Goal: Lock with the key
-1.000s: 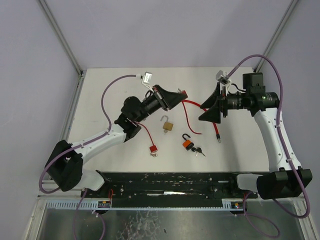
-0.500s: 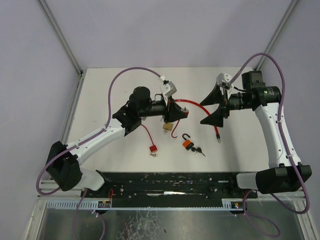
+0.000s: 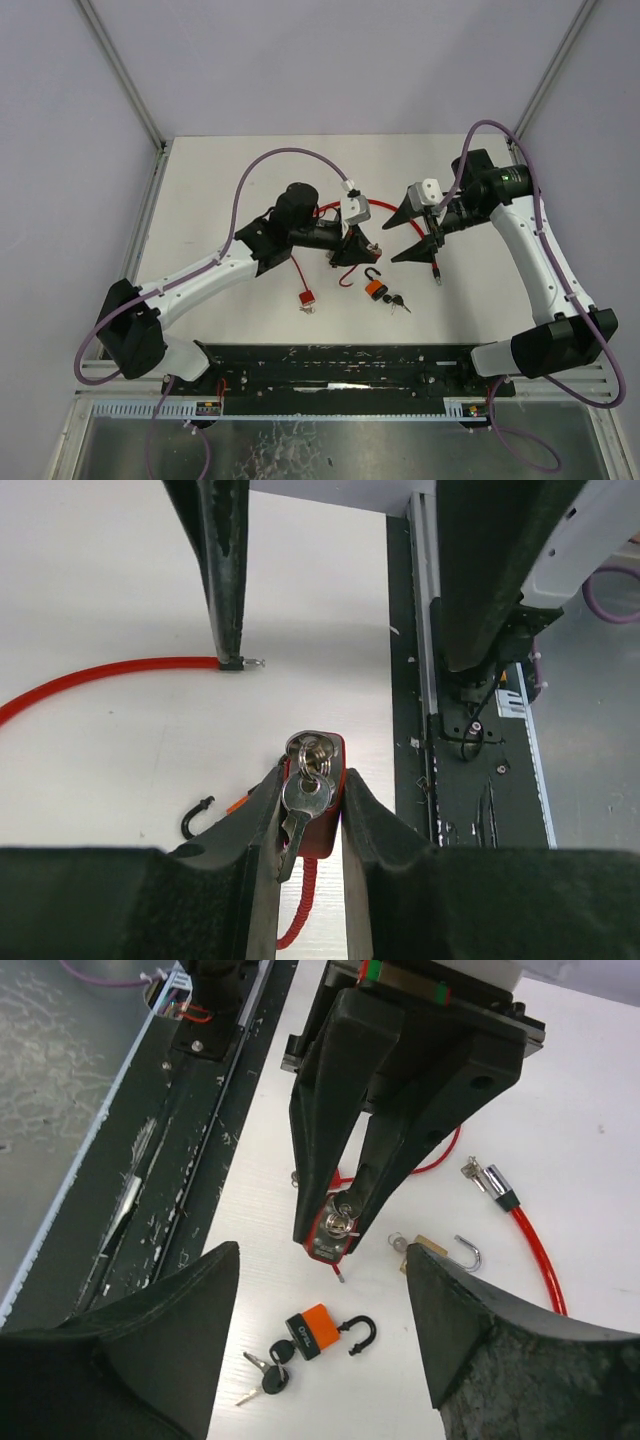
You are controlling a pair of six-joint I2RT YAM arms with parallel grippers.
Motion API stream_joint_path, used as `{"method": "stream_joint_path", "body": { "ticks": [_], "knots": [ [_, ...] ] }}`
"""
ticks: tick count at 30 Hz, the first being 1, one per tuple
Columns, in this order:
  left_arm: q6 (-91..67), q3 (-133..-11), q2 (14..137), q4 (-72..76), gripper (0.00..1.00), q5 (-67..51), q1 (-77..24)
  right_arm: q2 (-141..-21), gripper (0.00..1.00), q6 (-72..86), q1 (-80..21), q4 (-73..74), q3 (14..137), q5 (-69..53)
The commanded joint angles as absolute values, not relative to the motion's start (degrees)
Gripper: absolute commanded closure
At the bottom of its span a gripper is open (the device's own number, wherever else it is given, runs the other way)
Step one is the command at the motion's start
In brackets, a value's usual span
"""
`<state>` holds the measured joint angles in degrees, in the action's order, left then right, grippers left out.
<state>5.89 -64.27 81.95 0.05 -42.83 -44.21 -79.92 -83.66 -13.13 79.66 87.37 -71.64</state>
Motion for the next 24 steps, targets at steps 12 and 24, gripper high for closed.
{"method": "stream_joint_path", "body": {
  "ticks": [12,24],
  "knots": [
    [11.37,-67.39,82.82,-2.00,1.00,-46.69,-45.87,-81.96,0.55,-91.42,-17.76,81.82,90.76,-67.62],
    [11.23,-67.48,83.27,-1.62,1.00,-47.93,-46.53,-82.44,0.65,-91.43,-19.22,80.98,89.38,-64.30]
  ]
}}
